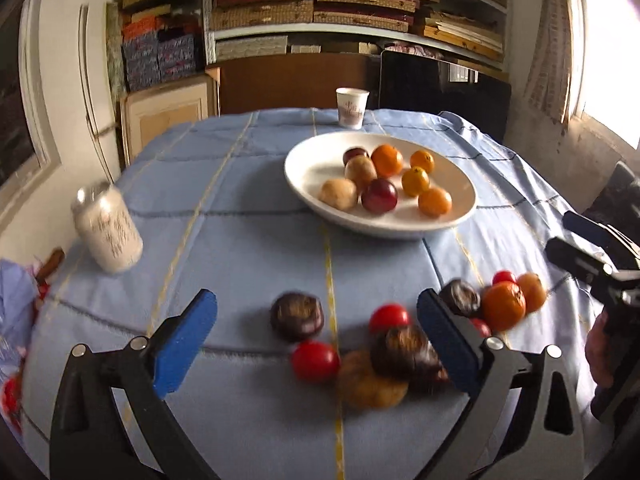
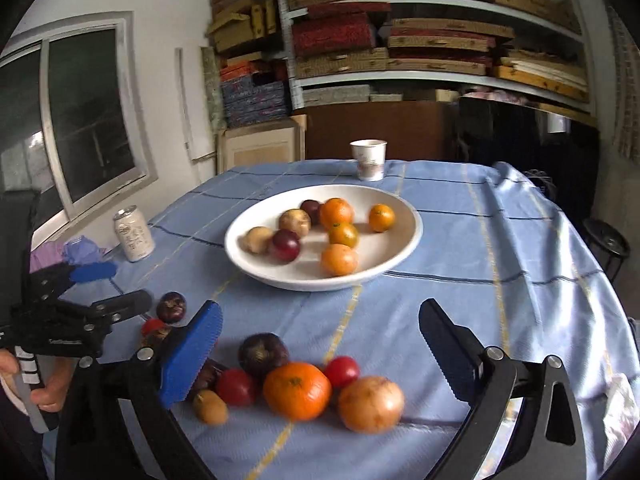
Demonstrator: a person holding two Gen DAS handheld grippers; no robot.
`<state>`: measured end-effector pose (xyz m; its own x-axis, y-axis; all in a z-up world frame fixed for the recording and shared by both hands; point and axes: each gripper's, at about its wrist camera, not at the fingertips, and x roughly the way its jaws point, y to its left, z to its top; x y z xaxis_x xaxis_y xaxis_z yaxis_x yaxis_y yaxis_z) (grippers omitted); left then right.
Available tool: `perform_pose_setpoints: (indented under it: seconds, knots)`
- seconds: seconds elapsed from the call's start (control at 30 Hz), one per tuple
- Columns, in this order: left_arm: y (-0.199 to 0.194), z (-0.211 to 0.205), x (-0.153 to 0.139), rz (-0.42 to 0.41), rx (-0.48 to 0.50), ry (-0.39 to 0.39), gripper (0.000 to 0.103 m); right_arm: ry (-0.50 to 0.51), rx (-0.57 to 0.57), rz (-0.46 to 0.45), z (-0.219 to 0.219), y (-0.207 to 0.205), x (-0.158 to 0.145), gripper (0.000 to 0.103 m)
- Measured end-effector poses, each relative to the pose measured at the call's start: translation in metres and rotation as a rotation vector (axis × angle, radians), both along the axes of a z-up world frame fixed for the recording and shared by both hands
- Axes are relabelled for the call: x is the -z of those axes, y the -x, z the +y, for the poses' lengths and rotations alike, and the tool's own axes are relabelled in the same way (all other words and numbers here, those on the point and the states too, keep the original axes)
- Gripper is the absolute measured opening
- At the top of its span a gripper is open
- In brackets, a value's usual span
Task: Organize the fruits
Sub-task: 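Grasp a pinkish-tan fruit with the right tool while the left tool grasps a striped tan fruit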
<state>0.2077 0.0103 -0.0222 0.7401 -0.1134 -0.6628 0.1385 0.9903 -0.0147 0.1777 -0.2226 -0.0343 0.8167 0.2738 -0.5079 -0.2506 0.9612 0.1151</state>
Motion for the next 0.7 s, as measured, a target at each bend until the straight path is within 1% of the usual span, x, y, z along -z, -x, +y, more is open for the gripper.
perform_pose_setpoints:
  seconds: [0.03,0.07,0.13,0.17,0.2,0.23,0.3,0.33,0.37,0.5,0.53,0.57,0.67,0.7]
  knots:
    - [0.003,0.003,0.003,0.002,-0.011,0.004,0.098,0.000,0.019,0.012,-0.005,0.002,0.002,0.099]
    - [0.004,0.005,0.005,0.002,-0.017,0.007,0.098,-0.003,0.021,0.043,-0.009,0.000,0.005,0.099]
    - [0.008,0.010,0.005,-0.001,-0.028,0.023,0.098,-0.038,-0.004,0.136,-0.017,-0.006,0.014,0.097]
    - [0.008,0.011,0.005,-0.006,-0.030,0.030,0.098,-0.059,-0.023,0.177,-0.021,-0.008,0.017,0.090]
    - [0.009,0.012,0.004,-0.013,-0.034,0.035,0.098,-0.066,-0.041,0.204,-0.023,-0.008,0.020,0.086]
    - [0.011,0.013,0.003,-0.023,-0.042,0.034,0.098,-0.061,-0.077,0.239,-0.024,-0.008,0.023,0.085]
    - [0.013,0.014,0.001,-0.053,-0.072,0.012,0.098,-0.026,-0.107,0.252,-0.025,-0.004,0.027,0.080]
    - [0.014,0.014,0.001,-0.056,-0.078,0.004,0.098,0.002,-0.112,0.248,-0.025,-0.001,0.029,0.079]
    - [0.013,0.015,-0.001,-0.053,-0.076,0.008,0.098,0.040,-0.119,0.240,-0.025,0.003,0.031,0.078]
    - [0.010,0.020,-0.001,-0.028,-0.059,0.066,0.098,0.097,-0.118,0.248,-0.027,0.006,0.039,0.075]
    - [0.009,0.021,0.000,-0.019,-0.057,0.079,0.098,0.107,-0.116,0.254,-0.028,0.006,0.041,0.073]
    - [0.009,0.022,0.000,-0.016,-0.059,0.084,0.098,0.117,-0.116,0.258,-0.029,0.004,0.042,0.067]
    - [0.007,0.025,0.000,-0.012,-0.065,0.091,0.098,0.142,-0.117,0.295,-0.030,0.000,0.049,0.056]
    - [0.007,0.025,0.001,-0.009,-0.064,0.095,0.098,0.141,-0.120,0.305,-0.029,-0.003,0.050,0.054]
